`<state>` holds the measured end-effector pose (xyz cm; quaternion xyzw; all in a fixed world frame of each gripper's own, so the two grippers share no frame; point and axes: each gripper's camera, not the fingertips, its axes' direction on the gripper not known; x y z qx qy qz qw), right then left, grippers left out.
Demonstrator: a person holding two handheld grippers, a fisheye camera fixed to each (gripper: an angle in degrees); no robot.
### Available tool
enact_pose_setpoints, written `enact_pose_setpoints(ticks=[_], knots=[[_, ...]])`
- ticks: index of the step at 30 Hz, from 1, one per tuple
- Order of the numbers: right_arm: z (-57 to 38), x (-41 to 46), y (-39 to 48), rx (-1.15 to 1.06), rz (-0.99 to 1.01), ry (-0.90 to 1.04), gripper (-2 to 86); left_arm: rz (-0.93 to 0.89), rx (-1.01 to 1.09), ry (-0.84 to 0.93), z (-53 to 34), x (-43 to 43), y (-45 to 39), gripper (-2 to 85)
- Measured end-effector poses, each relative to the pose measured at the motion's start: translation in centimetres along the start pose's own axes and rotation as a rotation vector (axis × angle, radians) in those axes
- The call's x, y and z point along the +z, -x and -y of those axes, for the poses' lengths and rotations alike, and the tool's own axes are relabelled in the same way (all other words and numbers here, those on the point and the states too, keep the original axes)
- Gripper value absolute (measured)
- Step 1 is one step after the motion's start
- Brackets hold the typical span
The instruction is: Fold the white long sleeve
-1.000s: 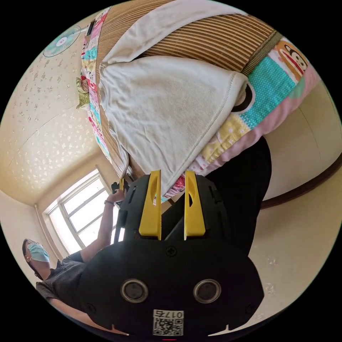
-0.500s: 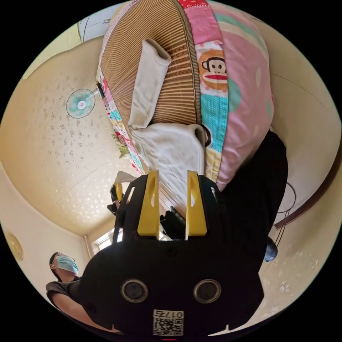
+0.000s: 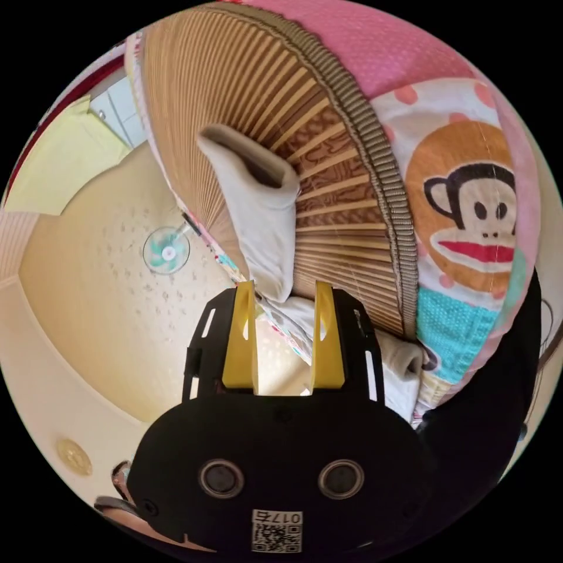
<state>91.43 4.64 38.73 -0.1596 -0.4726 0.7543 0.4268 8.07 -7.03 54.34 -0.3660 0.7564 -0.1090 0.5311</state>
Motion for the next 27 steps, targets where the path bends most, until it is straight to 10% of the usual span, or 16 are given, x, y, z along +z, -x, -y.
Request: enact_pose_setpoints(ticks=[6,17,27], knots=[[4.3,4.2,4.0,0.112,-0.291,0.078,3.0,-0.215,-0.06,0.037,-1.2,2.6,1.4,3.8],[-17.0,23.0,29.2,-0.981,-0.3,0.28,1.0,0.117,-0.093,0.11,-3.1,3.3,0.9,-0.7],[-46.0,55.2,6.4,-1.309,-0.625,1.04,9.3,0.211,-0.292,0.045,-7.8,0.5,5.9,0.6]])
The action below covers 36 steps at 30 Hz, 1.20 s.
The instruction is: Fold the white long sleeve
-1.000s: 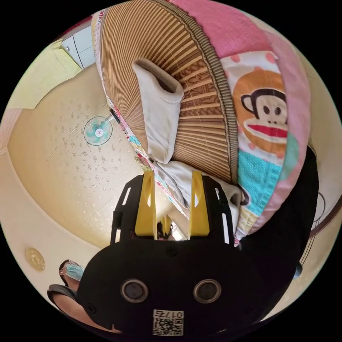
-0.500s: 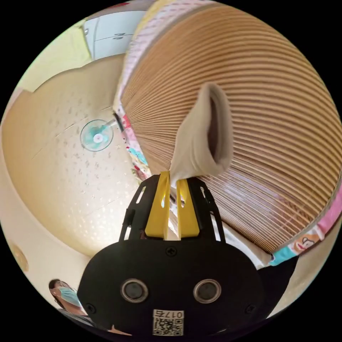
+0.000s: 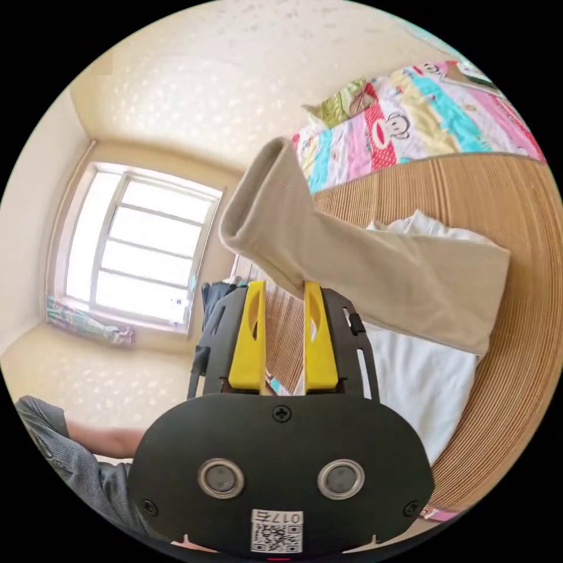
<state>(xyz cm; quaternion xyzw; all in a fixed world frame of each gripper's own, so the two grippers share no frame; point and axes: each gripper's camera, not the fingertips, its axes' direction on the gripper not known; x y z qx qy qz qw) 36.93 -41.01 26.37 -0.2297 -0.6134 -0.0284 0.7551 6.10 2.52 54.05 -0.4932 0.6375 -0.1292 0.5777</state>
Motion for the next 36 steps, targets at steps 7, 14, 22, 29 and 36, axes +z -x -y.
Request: enact_pose_setpoints(ticks=[7,14,22,29,36], knots=[[-6.8,2.3,-10.3,0.158,-0.088,-0.002,10.5,0.013,-0.091,-0.061,-2.3,-2.1,4.4,7.3],[-20.2,4.6,-25.1,0.475,-0.495,0.494,13.5,0.031,-0.253,0.05,-0.4,0.2,12.2,16.4],[-28.6,12.4,-28.4,0.595,-0.388,0.737,13.7,0.057,-0.356,0.204,2.5,-0.3,15.7,7.4],[-29.3,11.6,-27.9,0.591,-0.45,0.582,6.0,-0.107,-0.062,0.354,0.2,-5.3,14.0,4.8],[-30.4,5.5,-28.8,0.674,-0.293,0.357,1.5,-0.457,0.185,0.22,-7.5,-14.9,12.4,4.3]])
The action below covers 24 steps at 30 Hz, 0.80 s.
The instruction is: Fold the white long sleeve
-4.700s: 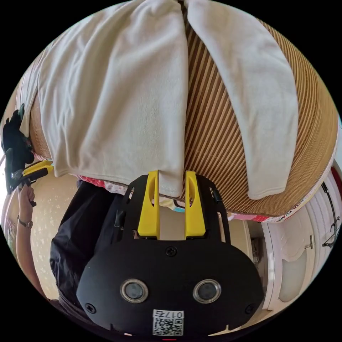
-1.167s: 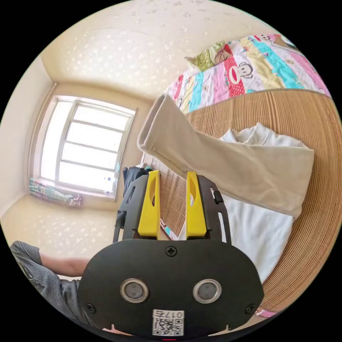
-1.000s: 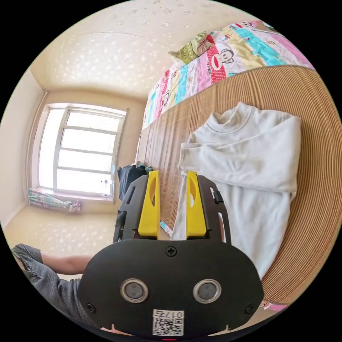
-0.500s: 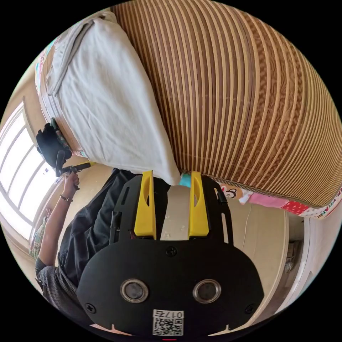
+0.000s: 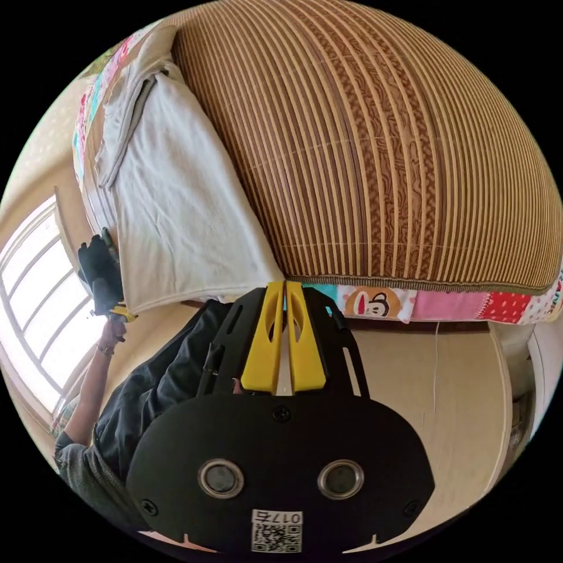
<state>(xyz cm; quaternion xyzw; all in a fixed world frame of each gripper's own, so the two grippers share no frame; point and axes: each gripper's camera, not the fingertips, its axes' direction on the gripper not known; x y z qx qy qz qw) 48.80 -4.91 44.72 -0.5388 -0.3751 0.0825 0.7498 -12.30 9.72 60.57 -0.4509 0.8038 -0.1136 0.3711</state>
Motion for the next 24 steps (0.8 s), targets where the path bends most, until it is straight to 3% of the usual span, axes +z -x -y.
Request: enact_pose_setpoints(ticks=[2,3,7,10,13,19,24], knots=[[-1.1,-1.1,-0.8,-0.089,0.264,-0.005,1.2,-0.058,0.025,-0.042,-2.5,-1.0,-0.5,4.3],[-1.6,-1.4,-1.0,-0.093,0.27,-0.021,1.4,-0.067,0.006,-0.075,-4.1,-1.7,-0.3,4.4],[-4.5,-2.9,-2.5,0.011,0.1,-0.147,4.3,-0.053,-0.065,-0.183,-8.2,-3.1,0.9,4.4],[-3.4,-0.7,-2.8,0.05,0.07,-0.073,12.5,-0.046,-0.157,-0.237,-10.4,-3.3,2.1,4.4],[-1.3,1.4,-1.6,0.026,0.042,-0.012,14.3,-0.054,-0.214,-0.245,-11.9,-3.1,2.5,4.0],[2.3,4.9,0.6,0.016,-0.193,0.195,6.9,0.045,-0.255,-0.119,-14.0,-2.8,1.0,-0.5],[-0.3,1.2,-1.2,-0.067,-0.094,0.166,3.6,0.148,-0.257,-0.198,-16.2,-6.1,-0.6,2.0]])
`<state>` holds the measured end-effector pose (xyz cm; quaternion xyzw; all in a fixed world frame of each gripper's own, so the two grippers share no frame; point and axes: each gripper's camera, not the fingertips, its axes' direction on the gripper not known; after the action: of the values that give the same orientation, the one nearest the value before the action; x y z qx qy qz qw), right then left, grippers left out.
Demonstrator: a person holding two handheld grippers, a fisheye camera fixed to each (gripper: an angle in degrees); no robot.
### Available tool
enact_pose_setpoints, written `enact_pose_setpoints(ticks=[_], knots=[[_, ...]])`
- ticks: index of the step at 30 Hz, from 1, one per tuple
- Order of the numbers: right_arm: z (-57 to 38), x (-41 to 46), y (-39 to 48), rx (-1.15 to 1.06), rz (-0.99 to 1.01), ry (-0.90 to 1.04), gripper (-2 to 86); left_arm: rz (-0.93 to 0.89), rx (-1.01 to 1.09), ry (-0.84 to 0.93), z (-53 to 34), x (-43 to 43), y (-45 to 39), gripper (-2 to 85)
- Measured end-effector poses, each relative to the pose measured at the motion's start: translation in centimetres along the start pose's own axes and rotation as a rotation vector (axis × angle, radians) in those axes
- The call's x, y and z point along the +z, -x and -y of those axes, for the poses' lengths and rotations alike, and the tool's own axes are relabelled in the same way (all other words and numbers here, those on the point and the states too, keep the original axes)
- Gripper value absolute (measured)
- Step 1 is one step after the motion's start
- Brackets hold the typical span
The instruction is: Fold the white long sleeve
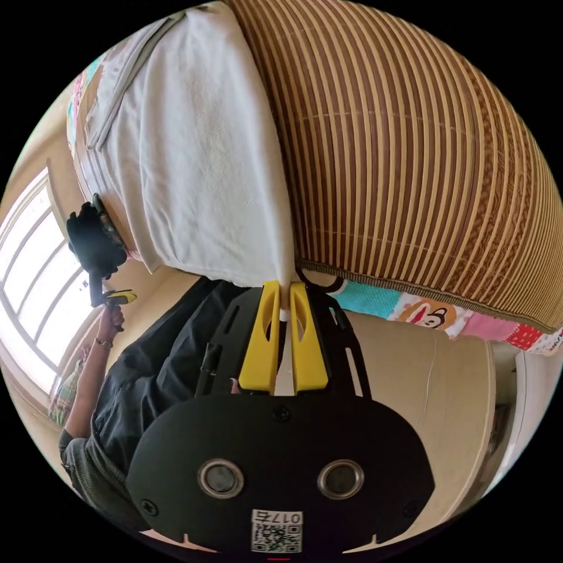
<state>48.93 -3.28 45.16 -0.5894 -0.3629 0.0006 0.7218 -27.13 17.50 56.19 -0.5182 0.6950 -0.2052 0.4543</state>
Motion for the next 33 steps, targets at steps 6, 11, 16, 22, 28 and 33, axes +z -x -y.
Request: enact_pose_setpoints(ticks=[6,11,16,22,28,33], knots=[[-7.1,-4.9,-7.6,0.033,0.237,-0.141,3.1,0.123,-0.102,-0.017,1.7,-0.2,1.4,18.0],[-10.2,-6.5,-12.7,0.147,0.384,-0.183,3.0,0.172,-0.15,0.119,4.6,2.7,2.8,16.5],[-12.1,-8.9,-12.8,0.087,0.291,-0.162,2.9,0.127,-0.004,0.214,5.9,2.1,1.8,4.8],[-20.5,-15.4,-14.6,-0.419,0.752,-0.33,2.7,-0.436,0.37,0.374,1.4,-3.5,-1.6,4.2],[-29.9,-20.0,-21.8,-0.605,1.309,-0.764,2.5,-0.858,0.815,0.166,-6.6,-16.1,-8.7,4.2],[-25.8,-16.3,-27.7,-0.172,1.412,-0.838,2.5,-0.916,0.344,-0.377,-1.3,-18.9,0.3,4.9]])
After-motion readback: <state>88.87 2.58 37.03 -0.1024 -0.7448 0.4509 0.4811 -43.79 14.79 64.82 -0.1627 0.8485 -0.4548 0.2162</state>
